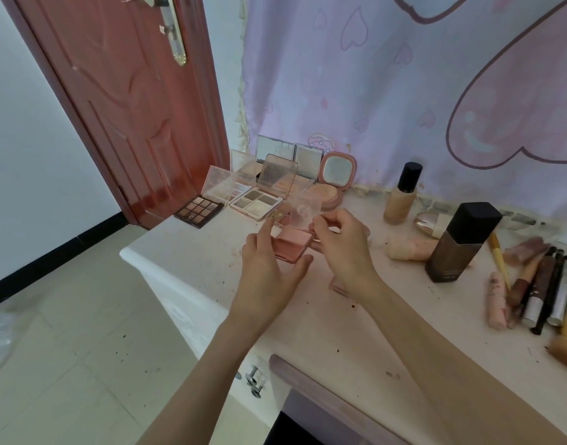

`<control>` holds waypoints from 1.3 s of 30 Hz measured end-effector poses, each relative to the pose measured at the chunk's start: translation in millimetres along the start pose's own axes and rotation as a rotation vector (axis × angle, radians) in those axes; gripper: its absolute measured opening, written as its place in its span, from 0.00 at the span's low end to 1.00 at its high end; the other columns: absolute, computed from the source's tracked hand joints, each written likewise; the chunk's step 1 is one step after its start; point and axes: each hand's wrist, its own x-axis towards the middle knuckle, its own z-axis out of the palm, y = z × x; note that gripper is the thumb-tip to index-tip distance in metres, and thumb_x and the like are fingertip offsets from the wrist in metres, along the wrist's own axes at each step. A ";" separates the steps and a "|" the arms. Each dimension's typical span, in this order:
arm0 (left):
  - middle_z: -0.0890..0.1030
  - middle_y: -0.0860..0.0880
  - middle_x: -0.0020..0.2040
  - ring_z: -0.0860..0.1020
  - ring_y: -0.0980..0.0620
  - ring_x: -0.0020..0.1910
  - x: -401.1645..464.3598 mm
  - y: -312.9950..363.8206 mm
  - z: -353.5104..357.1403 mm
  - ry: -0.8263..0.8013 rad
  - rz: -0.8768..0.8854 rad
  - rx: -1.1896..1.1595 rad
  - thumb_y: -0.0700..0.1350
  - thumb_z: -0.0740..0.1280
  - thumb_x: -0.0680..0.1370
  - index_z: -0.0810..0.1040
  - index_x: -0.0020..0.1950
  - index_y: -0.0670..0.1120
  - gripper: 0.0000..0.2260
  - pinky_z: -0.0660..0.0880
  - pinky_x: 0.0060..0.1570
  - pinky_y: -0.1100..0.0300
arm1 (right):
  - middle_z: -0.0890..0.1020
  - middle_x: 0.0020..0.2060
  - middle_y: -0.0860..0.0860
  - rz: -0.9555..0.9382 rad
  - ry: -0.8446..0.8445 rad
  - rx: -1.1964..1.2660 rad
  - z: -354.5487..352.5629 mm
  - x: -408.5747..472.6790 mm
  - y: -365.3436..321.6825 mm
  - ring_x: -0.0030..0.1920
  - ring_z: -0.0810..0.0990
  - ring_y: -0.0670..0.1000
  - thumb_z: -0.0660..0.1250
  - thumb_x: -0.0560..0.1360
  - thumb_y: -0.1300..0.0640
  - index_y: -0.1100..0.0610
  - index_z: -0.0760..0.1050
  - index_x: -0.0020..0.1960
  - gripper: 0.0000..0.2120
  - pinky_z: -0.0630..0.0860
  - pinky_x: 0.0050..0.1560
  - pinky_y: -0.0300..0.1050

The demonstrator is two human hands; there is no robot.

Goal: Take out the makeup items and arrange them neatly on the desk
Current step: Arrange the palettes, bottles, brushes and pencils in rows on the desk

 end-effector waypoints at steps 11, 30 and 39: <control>0.76 0.48 0.58 0.63 0.46 0.60 26.5 -66.1 -42.3 0.147 -0.199 0.155 0.48 0.67 0.73 0.60 0.72 0.45 0.30 0.61 0.58 0.57 | 0.79 0.44 0.51 -0.055 -0.188 -0.348 76.7 17.5 3.0 0.48 0.77 0.51 0.64 0.73 0.62 0.58 0.75 0.47 0.03 0.71 0.47 0.40; 0.76 0.47 0.61 0.64 0.45 0.62 60.1 -104.2 -53.0 0.226 -0.316 0.337 0.54 0.66 0.74 0.64 0.68 0.47 0.26 0.59 0.62 0.53 | 0.83 0.50 0.57 -0.041 -0.147 -0.354 124.9 39.8 21.9 0.53 0.79 0.54 0.62 0.76 0.64 0.63 0.79 0.56 0.11 0.70 0.55 0.36; 0.76 0.48 0.61 0.66 0.45 0.61 60.8 -105.5 -52.8 0.258 -0.333 0.343 0.53 0.68 0.73 0.65 0.68 0.47 0.26 0.62 0.62 0.52 | 0.81 0.54 0.55 -0.172 -0.247 -0.424 113.0 26.5 25.8 0.54 0.78 0.51 0.60 0.77 0.64 0.61 0.77 0.60 0.14 0.68 0.51 0.31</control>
